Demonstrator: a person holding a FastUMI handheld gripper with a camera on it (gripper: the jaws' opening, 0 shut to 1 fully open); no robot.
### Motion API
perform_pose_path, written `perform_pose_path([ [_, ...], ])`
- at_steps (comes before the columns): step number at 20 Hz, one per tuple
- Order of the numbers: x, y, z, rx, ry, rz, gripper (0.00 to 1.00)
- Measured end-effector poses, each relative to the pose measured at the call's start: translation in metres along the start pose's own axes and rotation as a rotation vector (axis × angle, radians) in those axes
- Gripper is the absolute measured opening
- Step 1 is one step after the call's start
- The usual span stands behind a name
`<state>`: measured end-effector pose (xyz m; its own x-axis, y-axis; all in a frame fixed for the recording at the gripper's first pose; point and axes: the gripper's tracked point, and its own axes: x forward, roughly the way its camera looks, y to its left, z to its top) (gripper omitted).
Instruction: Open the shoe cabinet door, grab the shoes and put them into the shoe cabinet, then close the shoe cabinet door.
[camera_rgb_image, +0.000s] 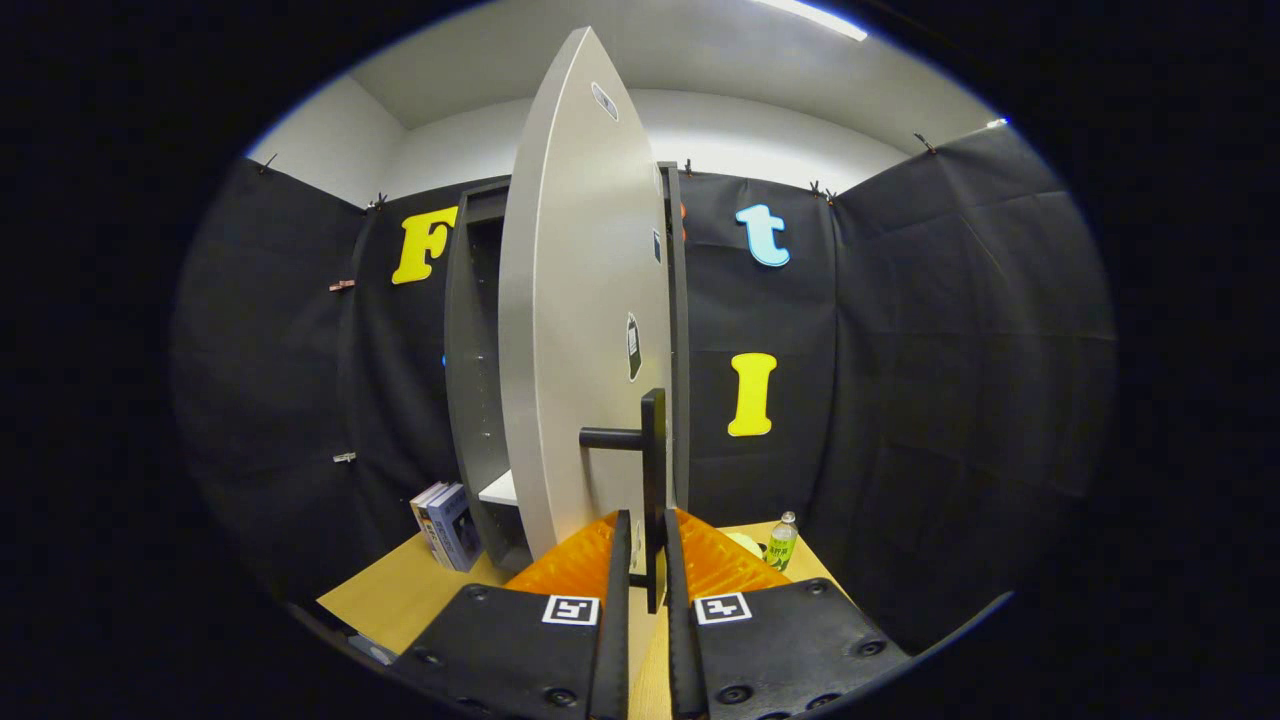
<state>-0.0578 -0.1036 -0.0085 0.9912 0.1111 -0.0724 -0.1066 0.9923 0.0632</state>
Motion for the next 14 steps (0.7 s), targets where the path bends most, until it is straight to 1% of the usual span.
perform_pose_path([
  [2,-0.001,-0.004,0.001,-0.004,-0.004,-0.009,0.2],
  [5,-0.001,-0.014,0.0,0.003,-0.009,-0.039,0.17],
  [9,-0.008,-0.035,0.005,0.032,-0.019,-0.078,0.16],
  [12,-0.014,-0.056,0.009,0.017,-0.036,-0.119,0.16],
  [14,-0.016,-0.06,0.012,0.034,-0.04,-0.119,0.16],
])
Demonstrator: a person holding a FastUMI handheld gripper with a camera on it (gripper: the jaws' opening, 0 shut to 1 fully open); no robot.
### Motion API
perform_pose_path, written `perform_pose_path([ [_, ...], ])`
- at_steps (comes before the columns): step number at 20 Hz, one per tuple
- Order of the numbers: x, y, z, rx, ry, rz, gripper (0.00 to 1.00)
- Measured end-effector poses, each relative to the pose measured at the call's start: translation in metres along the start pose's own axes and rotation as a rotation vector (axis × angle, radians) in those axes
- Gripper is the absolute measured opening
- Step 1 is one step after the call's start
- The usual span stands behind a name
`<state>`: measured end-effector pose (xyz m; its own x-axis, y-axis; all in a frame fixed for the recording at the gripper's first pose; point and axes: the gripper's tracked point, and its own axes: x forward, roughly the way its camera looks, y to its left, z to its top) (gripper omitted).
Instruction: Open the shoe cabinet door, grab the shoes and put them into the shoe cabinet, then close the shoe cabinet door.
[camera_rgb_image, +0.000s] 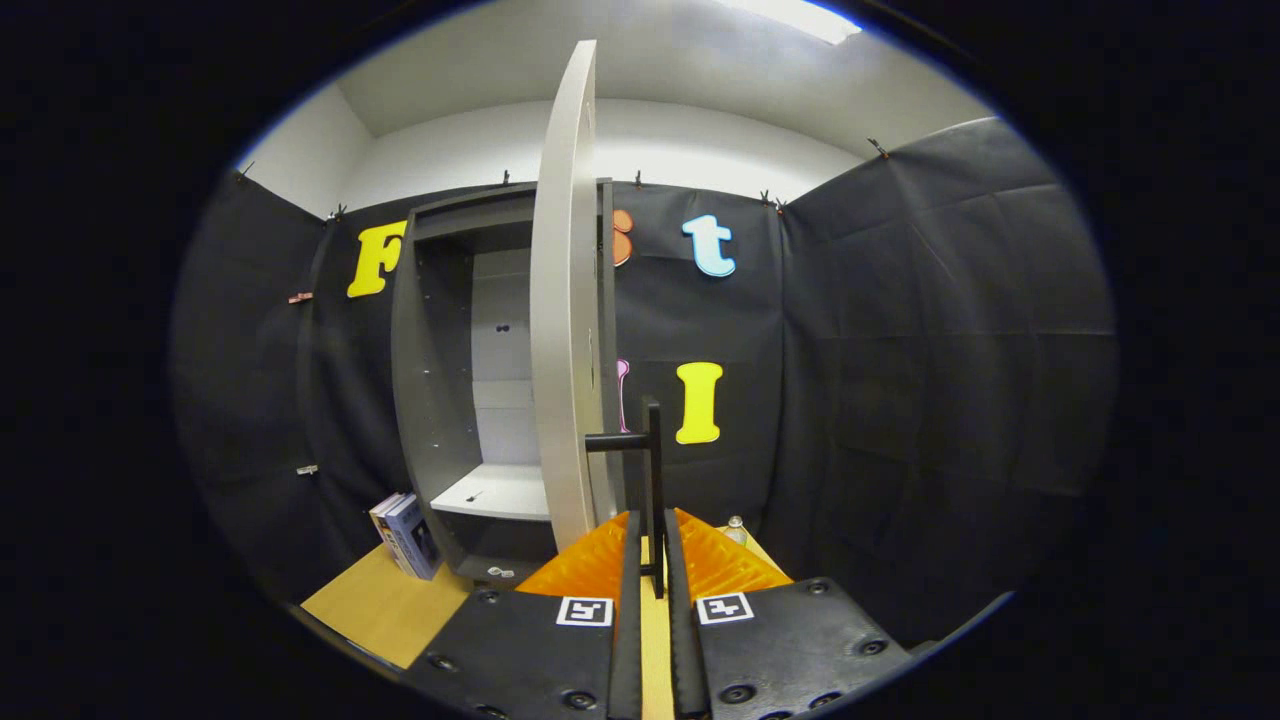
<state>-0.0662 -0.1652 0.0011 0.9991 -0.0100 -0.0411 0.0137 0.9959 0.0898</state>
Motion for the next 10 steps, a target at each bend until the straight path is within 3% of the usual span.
perform_pose_path([
  [6,-0.01,0.003,-0.001,-0.046,-0.011,-0.028,0.16],
  [10,-0.037,0.025,-0.008,-0.056,0.002,0.008,0.16],
])
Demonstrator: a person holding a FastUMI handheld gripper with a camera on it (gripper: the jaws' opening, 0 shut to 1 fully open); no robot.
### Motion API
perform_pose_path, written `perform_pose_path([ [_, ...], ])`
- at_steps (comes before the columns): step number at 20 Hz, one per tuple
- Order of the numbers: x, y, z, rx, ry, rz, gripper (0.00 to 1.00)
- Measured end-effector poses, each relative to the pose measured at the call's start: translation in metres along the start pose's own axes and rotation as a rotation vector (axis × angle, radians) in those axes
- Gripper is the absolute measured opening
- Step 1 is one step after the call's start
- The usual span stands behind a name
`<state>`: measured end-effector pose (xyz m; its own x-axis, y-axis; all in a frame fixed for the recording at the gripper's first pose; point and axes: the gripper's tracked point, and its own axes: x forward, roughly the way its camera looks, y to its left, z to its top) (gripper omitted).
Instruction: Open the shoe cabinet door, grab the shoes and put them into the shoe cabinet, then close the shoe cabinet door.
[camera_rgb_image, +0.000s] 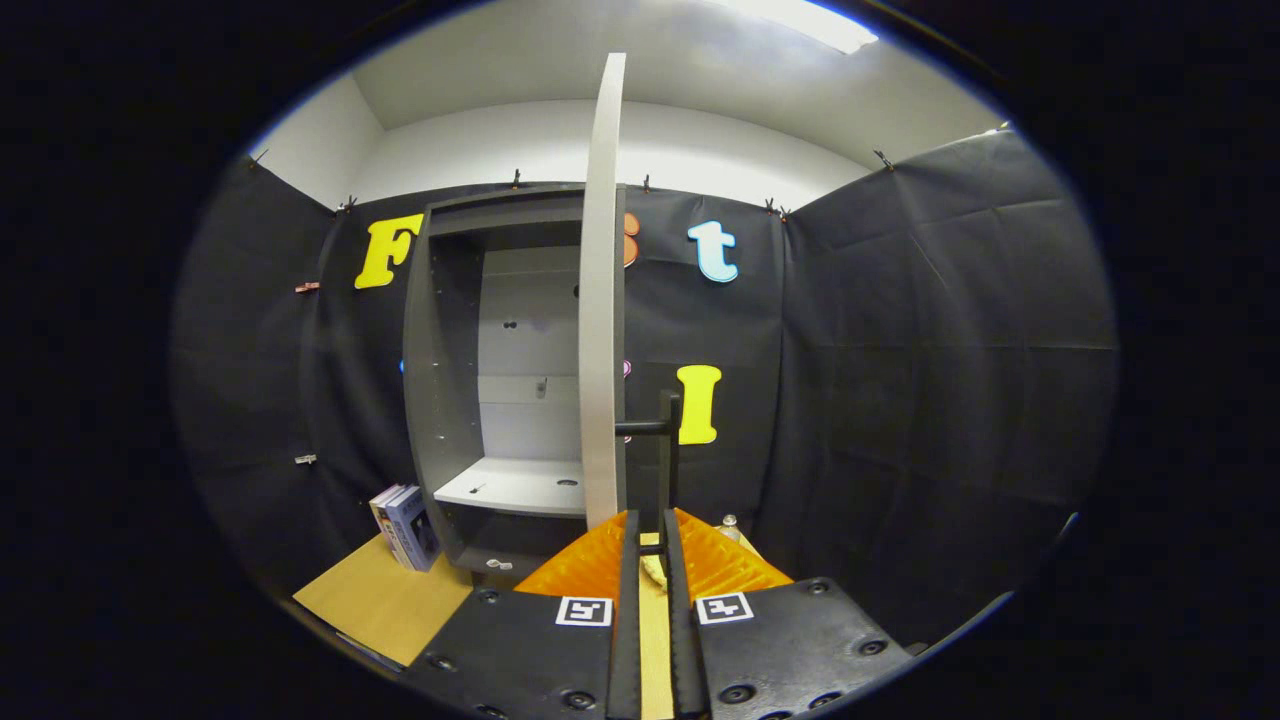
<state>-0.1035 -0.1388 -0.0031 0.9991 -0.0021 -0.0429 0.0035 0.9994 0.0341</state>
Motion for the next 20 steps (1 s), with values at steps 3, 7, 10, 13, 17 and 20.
perform_pose_path([
  [3,-0.02,0.04,-0.024,0.0,0.042,0.074,0.16],
  [7,-0.032,0.112,-0.089,0.01,0.181,0.213,0.33],
  [10,-0.024,0.147,-0.142,0.007,0.305,0.288,0.53],
  [13,-0.017,0.179,-0.218,0.033,0.478,0.33,0.81],
  [17,0.004,0.206,-0.315,0.082,0.646,0.315,0.99],
  [20,0.024,0.214,-0.37,0.097,0.722,0.294,0.99],
])
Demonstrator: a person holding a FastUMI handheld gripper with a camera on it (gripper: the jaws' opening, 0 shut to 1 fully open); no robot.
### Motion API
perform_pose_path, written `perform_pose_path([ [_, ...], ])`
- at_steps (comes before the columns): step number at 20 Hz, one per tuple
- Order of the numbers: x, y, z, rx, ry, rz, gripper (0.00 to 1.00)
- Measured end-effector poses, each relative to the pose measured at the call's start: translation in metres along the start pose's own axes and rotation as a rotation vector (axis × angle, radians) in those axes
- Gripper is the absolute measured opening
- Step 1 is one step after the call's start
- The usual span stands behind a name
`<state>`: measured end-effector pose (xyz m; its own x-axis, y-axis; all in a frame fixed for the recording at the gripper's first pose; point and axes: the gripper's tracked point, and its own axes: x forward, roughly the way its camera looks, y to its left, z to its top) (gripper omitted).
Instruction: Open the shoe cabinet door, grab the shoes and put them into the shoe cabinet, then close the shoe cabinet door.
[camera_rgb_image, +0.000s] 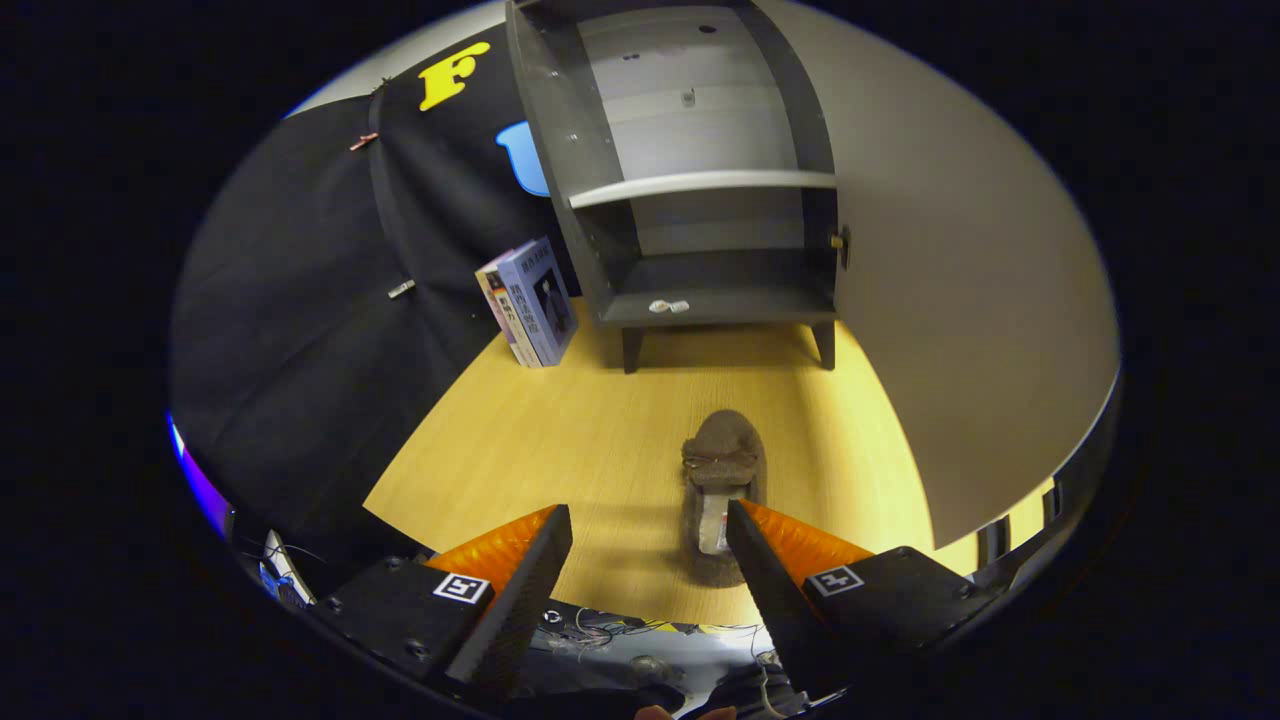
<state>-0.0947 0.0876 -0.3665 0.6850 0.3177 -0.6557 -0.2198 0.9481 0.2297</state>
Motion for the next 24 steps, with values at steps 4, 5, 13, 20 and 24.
perform_pose_path([
  [4,0.066,-0.011,-0.029,0.041,0.066,-0.029,0.99],
  [5,0.081,-0.014,-0.033,0.032,0.075,-0.039,0.99],
  [13,0.181,-0.041,-0.039,0.019,0.062,-0.15,0.86],
  [20,0.197,-0.054,-0.03,-0.039,0.038,-0.212,0.08],
  [24,0.176,-0.051,-0.02,-0.005,0.023,-0.175,0.08],
])
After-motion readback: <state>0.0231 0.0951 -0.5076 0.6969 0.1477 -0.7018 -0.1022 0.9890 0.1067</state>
